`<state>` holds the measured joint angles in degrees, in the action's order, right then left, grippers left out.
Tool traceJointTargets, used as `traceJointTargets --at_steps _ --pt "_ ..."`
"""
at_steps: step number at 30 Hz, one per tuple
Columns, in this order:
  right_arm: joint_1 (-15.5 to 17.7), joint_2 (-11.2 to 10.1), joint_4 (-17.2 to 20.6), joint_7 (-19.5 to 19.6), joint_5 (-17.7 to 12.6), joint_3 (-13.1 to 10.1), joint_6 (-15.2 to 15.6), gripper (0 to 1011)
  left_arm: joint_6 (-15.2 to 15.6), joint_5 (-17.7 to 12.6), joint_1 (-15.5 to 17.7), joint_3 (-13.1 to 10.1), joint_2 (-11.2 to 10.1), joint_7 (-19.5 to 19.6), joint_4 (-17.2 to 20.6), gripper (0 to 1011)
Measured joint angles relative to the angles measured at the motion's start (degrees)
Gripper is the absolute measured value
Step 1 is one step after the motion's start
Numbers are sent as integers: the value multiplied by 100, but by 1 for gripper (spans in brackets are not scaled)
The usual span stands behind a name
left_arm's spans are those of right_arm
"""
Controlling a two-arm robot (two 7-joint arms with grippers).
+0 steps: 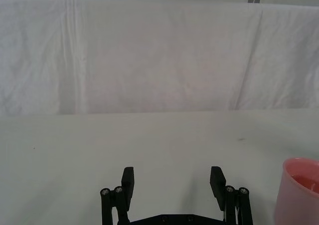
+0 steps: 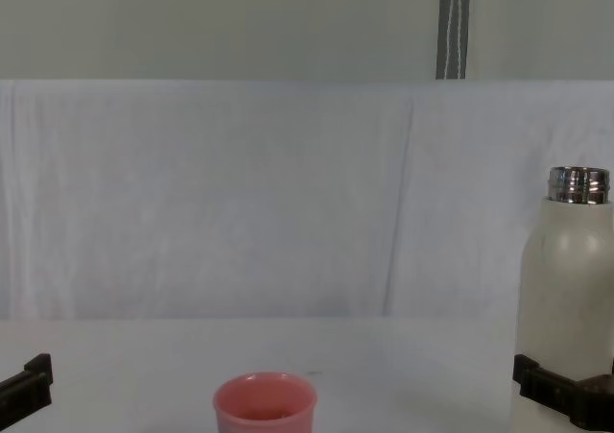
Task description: Grasp the thermos with one hand and pour water into the cup lid.
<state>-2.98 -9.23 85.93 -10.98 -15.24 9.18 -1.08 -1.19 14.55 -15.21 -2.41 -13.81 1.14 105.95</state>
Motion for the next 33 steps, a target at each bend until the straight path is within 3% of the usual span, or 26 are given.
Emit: traceJointTargets --at_steps 27,33 --pt "10 -16 17 -33 -2 17 -19 961 0 0 0 0 0 0 0 1001" --pt "24 -105 159 -46 137 67 -45 960 0 0 0 0 0 0 0 1001"
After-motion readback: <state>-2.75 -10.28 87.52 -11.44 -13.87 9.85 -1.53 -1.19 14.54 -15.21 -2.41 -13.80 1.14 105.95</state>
